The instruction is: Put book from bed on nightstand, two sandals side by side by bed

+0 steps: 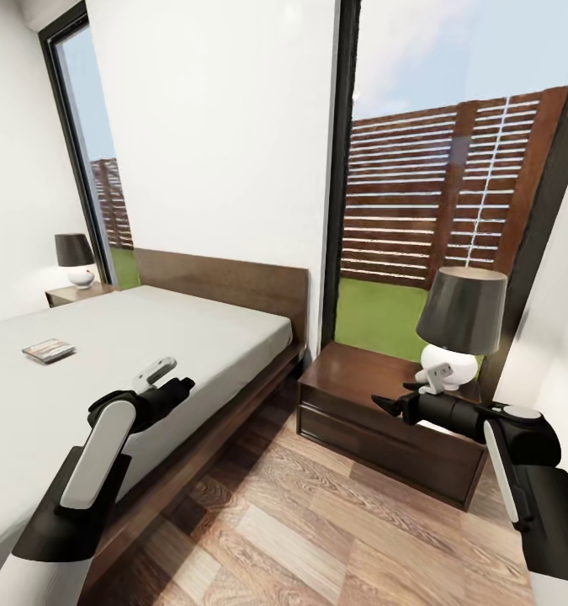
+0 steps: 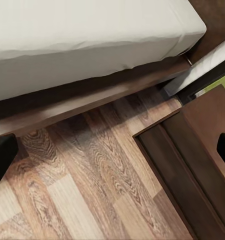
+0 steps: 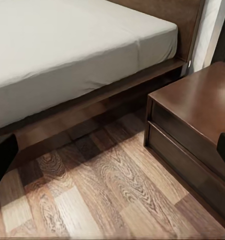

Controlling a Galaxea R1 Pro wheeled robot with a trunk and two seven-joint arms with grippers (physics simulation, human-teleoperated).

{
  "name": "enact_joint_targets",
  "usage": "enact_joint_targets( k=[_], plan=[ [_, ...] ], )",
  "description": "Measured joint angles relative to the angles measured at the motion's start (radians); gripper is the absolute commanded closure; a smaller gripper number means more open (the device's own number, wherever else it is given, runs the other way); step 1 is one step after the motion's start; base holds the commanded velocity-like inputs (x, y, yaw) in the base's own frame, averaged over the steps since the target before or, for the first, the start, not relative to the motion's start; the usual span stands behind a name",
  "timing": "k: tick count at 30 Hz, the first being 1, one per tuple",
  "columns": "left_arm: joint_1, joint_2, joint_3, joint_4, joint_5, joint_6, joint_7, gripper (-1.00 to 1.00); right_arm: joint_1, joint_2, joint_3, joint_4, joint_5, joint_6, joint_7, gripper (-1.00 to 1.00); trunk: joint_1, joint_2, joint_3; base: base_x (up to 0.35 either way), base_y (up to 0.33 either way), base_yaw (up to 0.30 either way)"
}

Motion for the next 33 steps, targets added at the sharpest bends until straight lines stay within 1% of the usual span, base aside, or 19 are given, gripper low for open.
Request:
enact_joint_targets(
  k=[6, 12, 13, 17, 18, 24, 33],
  plan=[
    [0.0, 0.001, 0.0, 0.0, 0.001, 0.0, 0.0, -1.0, -0.003, 0.0, 0.002, 0.0, 0.008, 0.028, -0.002, -1.0, -0.023, 0.042, 0.01, 0.0, 0.0, 0.0],
    [0.0, 0.001, 0.0, 0.0, 0.001, 0.0, 0.0, -1.0, -0.008, 0.0, 0.003, 0.001, 0.015, 0.038, -0.006, -1.0, -0.046, 0.084, 0.019, 0.0, 0.0, 0.0],
    [0.0, 0.001, 0.0, 0.0, 0.001, 0.0, 0.0, -1.0, -0.019, 0.001, 0.003, 0.004, 0.016, 0.041, -0.022, -1.0, -0.05, 0.091, 0.021, 0.0, 0.0, 0.0],
    [-0.001, 0.001, 0.0, -0.001, 0.001, 0.0, 0.0, -1.0, -0.025, 0.0, 0.004, 0.005, 0.016, 0.042, -0.042, -1.0, -0.065, 0.119, 0.027, 0.0, 0.0, 0.0],
    [0.0, 0.001, -0.001, -0.002, 0.002, 0.0, 0.0, -1.0, -0.027, 0.0, 0.004, 0.006, 0.016, 0.043, -0.053, -1.0, -0.065, 0.119, 0.026, 0.0, 0.0, 0.0],
    [0.002, 0.002, -0.007, -0.004, 0.001, 0.0, 0.001, -1.0, -0.027, 0.0, 0.004, 0.005, 0.014, 0.043, -0.056, -1.0, -0.066, 0.119, 0.016, 0.068, -0.003, 0.0],
    [0.008, 0.009, -0.007, -0.004, -0.001, 0.0, 0.001, -1.0, -0.027, 0.0, 0.007, 0.005, 0.013, 0.044, -0.057, -1.0, -0.066, 0.119, 0.003, 0.273, -0.053, 0.0]
  ],
)
